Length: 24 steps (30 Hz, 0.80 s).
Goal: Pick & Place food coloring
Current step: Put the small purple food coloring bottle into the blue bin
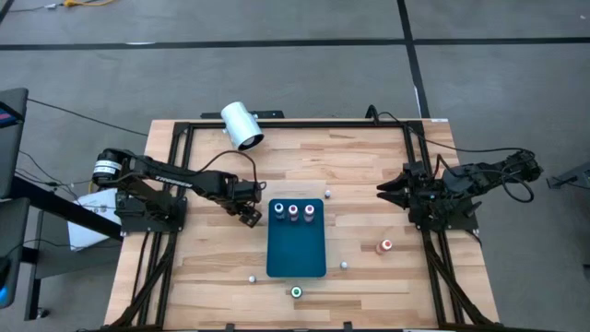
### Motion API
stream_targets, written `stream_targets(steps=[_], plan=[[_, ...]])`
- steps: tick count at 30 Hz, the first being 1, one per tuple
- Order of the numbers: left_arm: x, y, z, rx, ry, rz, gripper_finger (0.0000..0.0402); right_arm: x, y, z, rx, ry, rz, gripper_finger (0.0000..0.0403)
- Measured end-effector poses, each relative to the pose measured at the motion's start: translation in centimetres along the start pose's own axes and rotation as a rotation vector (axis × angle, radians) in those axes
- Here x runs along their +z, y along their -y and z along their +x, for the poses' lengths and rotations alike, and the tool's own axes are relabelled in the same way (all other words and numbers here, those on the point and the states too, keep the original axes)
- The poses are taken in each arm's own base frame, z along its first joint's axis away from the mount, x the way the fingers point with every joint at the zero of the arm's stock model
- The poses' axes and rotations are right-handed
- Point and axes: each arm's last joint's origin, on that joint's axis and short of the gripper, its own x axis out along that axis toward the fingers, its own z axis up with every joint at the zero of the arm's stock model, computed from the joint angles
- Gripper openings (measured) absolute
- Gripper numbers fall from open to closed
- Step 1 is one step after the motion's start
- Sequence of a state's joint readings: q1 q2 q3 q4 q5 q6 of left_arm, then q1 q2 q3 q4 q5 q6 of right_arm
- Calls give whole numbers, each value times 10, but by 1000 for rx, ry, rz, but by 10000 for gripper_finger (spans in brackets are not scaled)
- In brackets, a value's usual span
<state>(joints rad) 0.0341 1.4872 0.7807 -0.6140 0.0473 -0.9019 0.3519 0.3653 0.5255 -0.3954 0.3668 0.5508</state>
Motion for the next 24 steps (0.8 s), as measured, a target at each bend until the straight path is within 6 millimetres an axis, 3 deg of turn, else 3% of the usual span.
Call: stream_targets(steps=[15,24], plan=[[-1,-3,1,51,15,4,203,0,0,0,0,0,0,126],[0,-3,1,49,19,4,143,0,0,0,-1,1,0,126]])
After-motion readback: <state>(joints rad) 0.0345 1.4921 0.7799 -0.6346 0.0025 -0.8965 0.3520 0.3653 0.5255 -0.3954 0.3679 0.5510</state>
